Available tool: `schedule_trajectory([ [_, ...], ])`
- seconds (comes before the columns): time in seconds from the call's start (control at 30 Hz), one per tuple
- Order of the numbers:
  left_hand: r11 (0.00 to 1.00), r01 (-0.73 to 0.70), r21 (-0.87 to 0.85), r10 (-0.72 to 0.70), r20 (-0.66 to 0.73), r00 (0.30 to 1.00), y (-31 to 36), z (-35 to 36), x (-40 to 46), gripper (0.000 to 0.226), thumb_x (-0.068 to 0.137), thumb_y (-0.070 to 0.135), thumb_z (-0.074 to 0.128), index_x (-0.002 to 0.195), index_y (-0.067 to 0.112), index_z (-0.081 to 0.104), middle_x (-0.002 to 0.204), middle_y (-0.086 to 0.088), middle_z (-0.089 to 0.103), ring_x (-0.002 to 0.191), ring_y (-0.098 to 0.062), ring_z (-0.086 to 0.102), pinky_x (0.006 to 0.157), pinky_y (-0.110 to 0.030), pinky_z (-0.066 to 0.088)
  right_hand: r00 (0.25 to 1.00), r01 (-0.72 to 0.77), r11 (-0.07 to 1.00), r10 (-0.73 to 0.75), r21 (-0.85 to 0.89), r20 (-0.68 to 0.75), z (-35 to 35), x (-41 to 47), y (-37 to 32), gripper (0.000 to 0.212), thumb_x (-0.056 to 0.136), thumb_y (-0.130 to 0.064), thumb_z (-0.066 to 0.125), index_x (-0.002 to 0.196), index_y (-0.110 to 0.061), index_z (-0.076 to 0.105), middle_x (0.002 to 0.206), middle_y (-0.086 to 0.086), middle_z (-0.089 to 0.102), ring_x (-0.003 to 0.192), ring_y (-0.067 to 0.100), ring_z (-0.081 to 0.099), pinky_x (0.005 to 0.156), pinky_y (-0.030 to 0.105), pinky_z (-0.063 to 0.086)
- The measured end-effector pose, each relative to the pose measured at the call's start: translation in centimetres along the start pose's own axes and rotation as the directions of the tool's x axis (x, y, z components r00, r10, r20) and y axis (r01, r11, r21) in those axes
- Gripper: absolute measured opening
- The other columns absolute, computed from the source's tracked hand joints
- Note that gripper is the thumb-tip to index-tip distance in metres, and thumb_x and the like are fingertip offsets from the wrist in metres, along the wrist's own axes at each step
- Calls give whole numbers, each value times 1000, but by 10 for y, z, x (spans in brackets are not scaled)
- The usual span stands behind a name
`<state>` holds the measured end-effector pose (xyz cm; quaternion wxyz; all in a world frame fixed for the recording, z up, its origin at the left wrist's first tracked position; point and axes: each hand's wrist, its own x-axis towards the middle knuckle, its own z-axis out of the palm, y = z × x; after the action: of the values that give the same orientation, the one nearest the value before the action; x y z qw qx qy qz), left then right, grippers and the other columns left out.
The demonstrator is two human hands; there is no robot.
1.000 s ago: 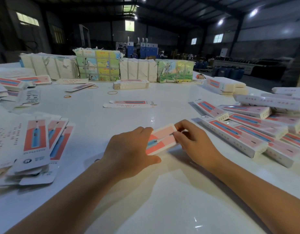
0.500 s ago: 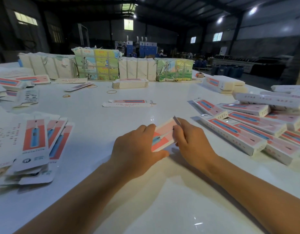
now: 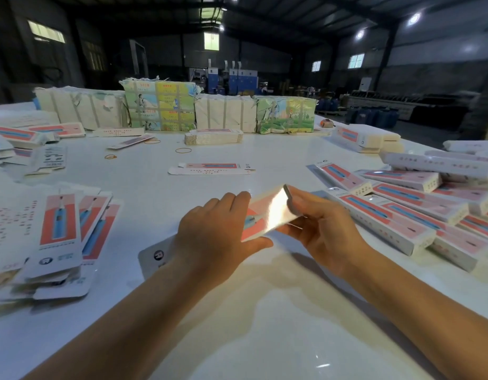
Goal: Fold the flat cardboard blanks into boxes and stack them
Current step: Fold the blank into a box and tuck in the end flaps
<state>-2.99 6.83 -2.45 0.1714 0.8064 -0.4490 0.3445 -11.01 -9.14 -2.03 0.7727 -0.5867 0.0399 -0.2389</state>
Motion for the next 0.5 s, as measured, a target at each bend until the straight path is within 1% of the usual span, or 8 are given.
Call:
schedule_trajectory([
  [0.07, 1000, -10, 1, 10, -11, 1000, 1, 1, 1, 71, 61, 62, 70, 105, 7, 65, 78, -5, 67, 60, -23, 63, 45, -23, 39, 999, 36, 999, -36, -17, 0, 0, 0, 0, 43, 91, -1, 43, 77, -19, 79, 81, 3, 74, 75, 16, 71, 65, 24, 56],
  [0.13, 1000, -17, -7, 17, -21, 1000, 1, 1, 1, 71, 60, 61, 73, 104, 6, 65, 77, -5, 66, 59, -23, 62, 44, -25, 42, 998, 67, 997, -67, -45, -6, 0, 0, 0, 43, 92, 0, 43, 78, -18, 79, 83, 5, 74, 77, 17, 70, 65, 24, 56],
  [0.23, 999, -22, -35, 22, -17, 1000, 2, 0, 0, 69, 65, 62, 60, 105, 6, 65, 78, -6, 67, 59, -23, 63, 44, -25, 44, 996, 86, 993, -88, -79, -30, -1, -2, 1, 38, 93, 1, 45, 85, -17, 78, 90, 8, 74, 84, 21, 71, 67, 26, 56],
  [0.3, 999, -24, -43, 24, -6, 1000, 2, -1, 0, 70, 66, 63, 52, 106, 6, 65, 78, -6, 67, 58, -24, 62, 44, -25, 44, 992, 118, 980, -124, -161, -27, -2, -3, 2, 36, 94, -2, 48, 88, -21, 78, 93, 8, 74, 89, 23, 71, 71, 27, 57],
  [0.33, 999, -23, -37, 23, 5, 1000, 2, -1, -1, 71, 67, 63, 50, 106, 6, 65, 77, -6, 67, 58, -24, 62, 44, -25, 44, 990, 136, 967, -143, -217, -17, -3, -4, 3, 40, 94, -2, 48, 85, -25, 79, 91, 6, 75, 88, 22, 71, 72, 26, 57],
  [0.4, 1000, -26, -13, 26, 21, 999, 3, -2, -1, 71, 67, 63, 48, 105, 6, 65, 75, -6, 66, 56, -23, 61, 45, -23, 41, 983, 164, 931, -180, -326, -19, -3, -6, 3, 52, 93, 2, 42, 78, -33, 78, 79, -3, 75, 79, 12, 71, 69, 23, 56],
  [0.43, 1000, -31, 1, 31, 26, 999, 3, -1, -1, 71, 67, 63, 47, 104, 6, 65, 74, -5, 65, 56, -23, 60, 45, -22, 39, 977, 178, 906, -209, -383, -40, -2, -7, 4, 54, 93, 3, 40, 76, -33, 77, 73, -7, 73, 72, 7, 69, 67, 24, 57],
  [0.5, 999, -39, 24, 38, 32, 999, 4, 0, -1, 70, 67, 64, 54, 104, 6, 65, 73, -5, 64, 55, -22, 59, 46, -21, 35, 959, 207, 855, -274, -475, -75, -1, -8, 4, 43, 91, 2, 39, 81, -23, 73, 68, -5, 71, 68, 7, 65, 71, 32, 59],
])
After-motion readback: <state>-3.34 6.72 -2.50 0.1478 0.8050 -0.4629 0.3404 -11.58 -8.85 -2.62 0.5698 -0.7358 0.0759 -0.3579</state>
